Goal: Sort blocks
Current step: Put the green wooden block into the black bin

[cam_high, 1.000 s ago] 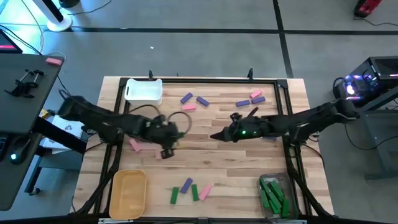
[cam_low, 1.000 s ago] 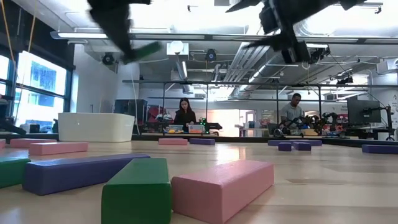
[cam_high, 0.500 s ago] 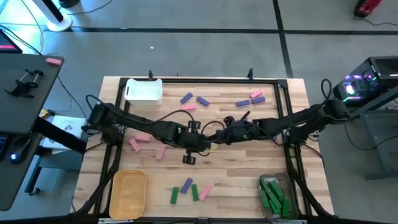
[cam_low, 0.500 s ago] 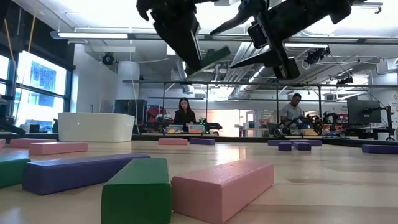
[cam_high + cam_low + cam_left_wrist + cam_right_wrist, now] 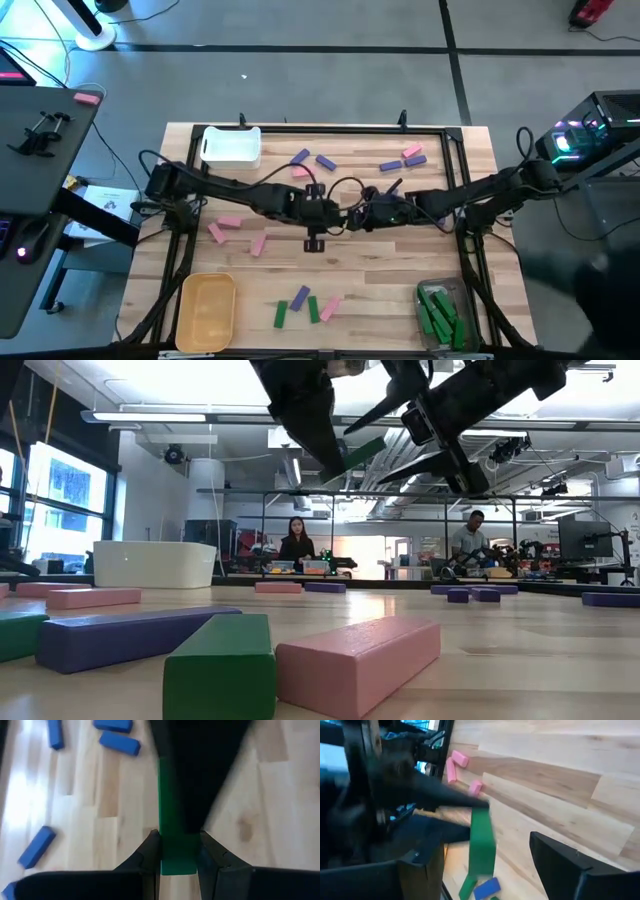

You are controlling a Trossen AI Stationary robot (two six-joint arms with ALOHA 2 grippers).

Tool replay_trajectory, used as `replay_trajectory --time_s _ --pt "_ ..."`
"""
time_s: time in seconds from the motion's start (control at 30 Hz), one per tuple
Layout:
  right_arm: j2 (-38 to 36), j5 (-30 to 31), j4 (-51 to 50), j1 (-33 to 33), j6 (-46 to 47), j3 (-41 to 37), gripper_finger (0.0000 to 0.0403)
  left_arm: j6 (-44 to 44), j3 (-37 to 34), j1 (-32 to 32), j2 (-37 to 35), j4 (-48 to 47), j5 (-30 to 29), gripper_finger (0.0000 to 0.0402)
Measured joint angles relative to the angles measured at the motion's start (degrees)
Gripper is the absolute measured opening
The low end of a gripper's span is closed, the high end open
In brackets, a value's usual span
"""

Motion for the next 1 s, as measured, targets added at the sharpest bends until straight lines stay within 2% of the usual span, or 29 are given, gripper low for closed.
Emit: replay_trajectory --time_s 0.13,0.83,1.0 --pt "0.0 0.1 0.4 0.0 -0.5 0.0 0.0203 -0.2 -0.4 -0.4 0.1 1.5 0.2 0.0052" --pt "0.0 1.3 0.0 0.0 -1.7 0.0 0.0012 -0.2 -0.4 1.1 0.1 5.0 0.3 0.0052" --pt "0.0 1.2 0.0 0.0 -2.5 0.0 0.001 -0.5 -0.4 1.2 0.1 5.0 0.5 0.0105"
